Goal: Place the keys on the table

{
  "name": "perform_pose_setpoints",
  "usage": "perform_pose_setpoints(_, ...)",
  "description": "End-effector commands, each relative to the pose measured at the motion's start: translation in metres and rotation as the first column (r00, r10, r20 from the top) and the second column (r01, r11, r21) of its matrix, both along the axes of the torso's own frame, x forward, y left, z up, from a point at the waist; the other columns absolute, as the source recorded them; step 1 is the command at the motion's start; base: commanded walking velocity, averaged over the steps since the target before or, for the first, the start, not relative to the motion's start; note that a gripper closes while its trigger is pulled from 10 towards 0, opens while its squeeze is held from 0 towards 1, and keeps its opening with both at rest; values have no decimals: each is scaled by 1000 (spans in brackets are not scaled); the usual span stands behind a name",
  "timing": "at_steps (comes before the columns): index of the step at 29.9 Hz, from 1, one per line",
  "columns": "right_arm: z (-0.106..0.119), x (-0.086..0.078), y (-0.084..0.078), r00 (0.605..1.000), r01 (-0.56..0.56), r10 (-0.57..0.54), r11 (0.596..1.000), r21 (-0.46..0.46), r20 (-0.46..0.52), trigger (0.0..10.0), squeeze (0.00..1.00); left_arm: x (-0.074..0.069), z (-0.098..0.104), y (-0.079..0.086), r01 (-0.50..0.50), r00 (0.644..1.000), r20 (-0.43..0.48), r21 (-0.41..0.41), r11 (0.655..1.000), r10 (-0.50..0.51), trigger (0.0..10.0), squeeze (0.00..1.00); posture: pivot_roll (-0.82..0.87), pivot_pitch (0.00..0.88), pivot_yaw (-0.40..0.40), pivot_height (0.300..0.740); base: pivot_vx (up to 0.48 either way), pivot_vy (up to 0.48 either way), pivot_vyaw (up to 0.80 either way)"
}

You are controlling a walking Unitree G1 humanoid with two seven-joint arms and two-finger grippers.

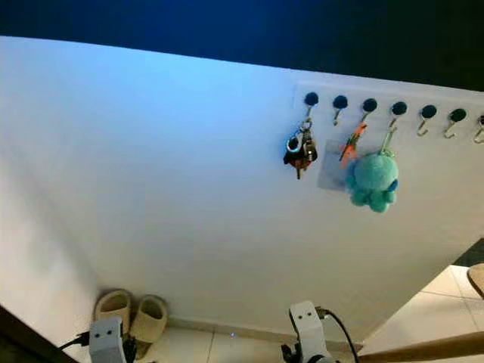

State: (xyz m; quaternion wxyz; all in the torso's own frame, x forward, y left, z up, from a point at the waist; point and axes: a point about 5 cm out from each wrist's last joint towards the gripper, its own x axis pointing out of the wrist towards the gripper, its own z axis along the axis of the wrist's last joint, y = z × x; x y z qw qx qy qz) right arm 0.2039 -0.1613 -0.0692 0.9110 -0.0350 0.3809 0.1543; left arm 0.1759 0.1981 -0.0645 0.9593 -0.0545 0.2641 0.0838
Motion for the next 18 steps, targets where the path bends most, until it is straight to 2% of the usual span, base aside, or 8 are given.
perform_pose_setpoints(1,-1,-3,-3,1000,9,-9,1000,-5,-9,10000,0,-2,-1,-2,22,1000,-10,15,1000,-21,10000,0,78,41,-81,740,0,-480,0)
perform_pose_setpoints(5,-2,-4,-3,1000,9,-9,1000,-5,-11,10000,0,-2,-2,-2,9,1000,-14,1,1000,-9,10000,0,77,36,-79,740,0,-480,0)
perform_pose_setpoints(8,-2,-4,-3,1000,10,-10,1000,-5,-12,10000,0,-3,-3,-1,-19,1000,-22,-19,1000,18,10000,0,75,32,-76,740,0,0,0)
perform_pose_setpoints(18,-3,-6,-3,1000,11,-11,1000,-8,-12,10000,0,-3,-3,3,-22,999,-32,2,1000,22,10000,0,76,26,-72,740,0,0,0)
